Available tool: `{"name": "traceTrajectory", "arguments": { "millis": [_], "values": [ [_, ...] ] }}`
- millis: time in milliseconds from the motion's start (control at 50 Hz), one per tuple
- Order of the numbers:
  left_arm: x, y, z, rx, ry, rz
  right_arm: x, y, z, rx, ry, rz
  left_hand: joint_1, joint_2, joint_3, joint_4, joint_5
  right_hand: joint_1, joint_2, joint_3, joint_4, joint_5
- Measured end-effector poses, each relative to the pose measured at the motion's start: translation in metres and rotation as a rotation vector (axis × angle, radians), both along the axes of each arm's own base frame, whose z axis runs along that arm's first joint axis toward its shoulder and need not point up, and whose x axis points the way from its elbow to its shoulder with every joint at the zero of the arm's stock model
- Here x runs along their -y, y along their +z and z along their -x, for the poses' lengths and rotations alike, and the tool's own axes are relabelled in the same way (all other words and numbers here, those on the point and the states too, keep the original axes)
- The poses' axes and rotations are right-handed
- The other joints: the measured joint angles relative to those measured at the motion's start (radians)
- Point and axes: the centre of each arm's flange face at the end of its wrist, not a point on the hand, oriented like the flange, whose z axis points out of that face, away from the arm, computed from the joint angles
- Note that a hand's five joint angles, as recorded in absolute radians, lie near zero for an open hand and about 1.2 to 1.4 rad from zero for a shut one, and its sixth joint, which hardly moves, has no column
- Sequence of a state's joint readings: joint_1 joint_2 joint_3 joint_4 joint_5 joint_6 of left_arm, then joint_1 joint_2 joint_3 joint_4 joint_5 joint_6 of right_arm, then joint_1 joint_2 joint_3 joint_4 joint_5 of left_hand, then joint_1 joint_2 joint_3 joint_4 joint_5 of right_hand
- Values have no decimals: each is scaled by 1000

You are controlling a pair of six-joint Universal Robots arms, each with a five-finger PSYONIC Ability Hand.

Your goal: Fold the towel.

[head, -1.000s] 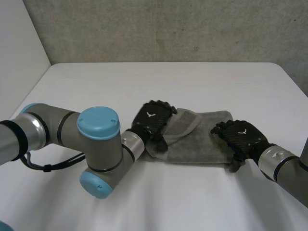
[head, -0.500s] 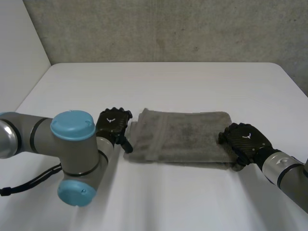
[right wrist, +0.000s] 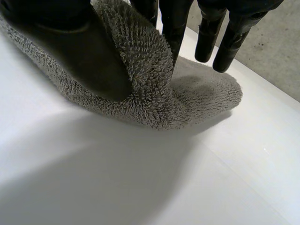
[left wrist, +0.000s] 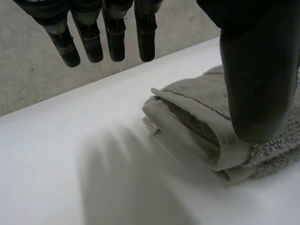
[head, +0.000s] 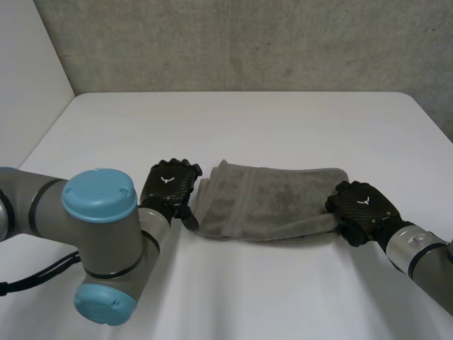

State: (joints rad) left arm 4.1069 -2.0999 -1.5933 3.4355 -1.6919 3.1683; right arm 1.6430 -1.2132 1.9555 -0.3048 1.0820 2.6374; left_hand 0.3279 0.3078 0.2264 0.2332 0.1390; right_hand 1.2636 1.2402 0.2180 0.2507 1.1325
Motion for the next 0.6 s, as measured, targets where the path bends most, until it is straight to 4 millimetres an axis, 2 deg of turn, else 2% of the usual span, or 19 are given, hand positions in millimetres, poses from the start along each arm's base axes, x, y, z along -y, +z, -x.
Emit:
{"name": "traceTrajectory", "arguments": {
  "millis": [100,180,280,360,420,460,520,580,600],
  "values": [
    [3,11,-11,-11,28,17,0,6,9,23,16,-15,0,0,0,0,0,0,0,0,0,0],
    [4,21,-21,-20,53,31,4,16,24,57,25,-31,0,0,0,0,-1,0,0,0,0,0],
    [4,30,-34,-27,83,43,21,40,52,73,39,-13,0,0,0,0,-6,6,0,0,0,0],
    [4,33,-39,-30,95,47,30,60,62,41,63,10,0,0,0,0,-8,6,0,0,0,0],
    [4,34,-41,-30,99,48,31,74,55,16,105,23,0,0,0,0,-8,8,5,0,0,2],
    [4,35,-41,-31,99,49,29,83,42,-1,152,38,0,0,0,0,-8,11,12,0,0,2],
    [4,35,-40,-33,96,53,23,93,17,-23,220,63,0,0,0,0,-8,12,17,0,0,2],
    [4,37,-37,-39,92,63,9,100,-19,-52,308,94,0,0,0,0,-8,12,25,0,0,2],
    [5,38,-37,-41,91,65,6,100,-26,-57,323,97,0,0,0,0,-8,12,25,0,0,2]
  ]
}}
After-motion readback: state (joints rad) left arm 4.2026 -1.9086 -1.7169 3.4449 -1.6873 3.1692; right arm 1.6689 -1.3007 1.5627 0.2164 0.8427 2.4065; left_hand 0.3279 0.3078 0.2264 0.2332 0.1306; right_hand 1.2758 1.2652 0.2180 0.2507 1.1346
